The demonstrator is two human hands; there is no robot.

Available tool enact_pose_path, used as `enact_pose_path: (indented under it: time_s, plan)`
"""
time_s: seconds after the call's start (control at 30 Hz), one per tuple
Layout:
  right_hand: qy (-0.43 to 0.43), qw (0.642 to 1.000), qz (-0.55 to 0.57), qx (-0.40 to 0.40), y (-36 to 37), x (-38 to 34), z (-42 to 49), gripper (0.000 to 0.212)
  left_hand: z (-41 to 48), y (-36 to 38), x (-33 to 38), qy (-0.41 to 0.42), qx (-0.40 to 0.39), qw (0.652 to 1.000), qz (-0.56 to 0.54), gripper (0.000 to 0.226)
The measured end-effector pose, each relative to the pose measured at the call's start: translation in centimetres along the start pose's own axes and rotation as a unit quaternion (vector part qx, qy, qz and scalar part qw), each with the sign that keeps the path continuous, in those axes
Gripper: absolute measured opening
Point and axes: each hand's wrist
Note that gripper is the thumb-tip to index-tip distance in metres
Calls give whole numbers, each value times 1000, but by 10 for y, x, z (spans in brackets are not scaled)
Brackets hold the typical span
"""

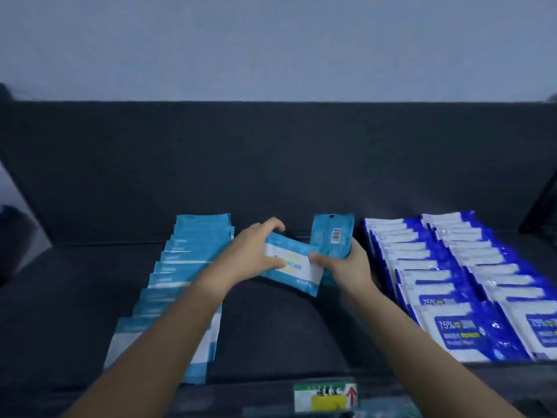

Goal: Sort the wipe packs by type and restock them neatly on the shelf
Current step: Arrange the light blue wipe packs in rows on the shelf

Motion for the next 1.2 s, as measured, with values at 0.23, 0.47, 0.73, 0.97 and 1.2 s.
enact_pose_path:
  time_s: [0.23, 0.47, 0.73, 0.97, 1.2]
  plan:
    - [-26, 1000, -9, -9, 31, 40, 60, 40, 59, 29, -19, -5, 30, 980, 199, 82]
    - [-62, 992, -107, -24, 20, 54, 85, 32, 89, 46, -30, -42, 158, 941, 297, 81]
    - [-56, 979, -185, -65, -3, 33, 91, 27, 97, 51, -29, 24, 230, 911, 341, 73]
    - [29, 987, -138, -82, -8, 27, 84, 21, 97, 53, -31, 39, 198, 934, 295, 62]
    - [129, 951, -262, -98, -10, 37, 87, 35, 99, 46, -36, 26, 91, 955, 283, 62]
Point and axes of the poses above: each hand's wrist, its own z-axis towards the middle knuckle, its own y-axis out of the palm, x = y × z, and after that the axes turned 12 degrees about -y, right-handed
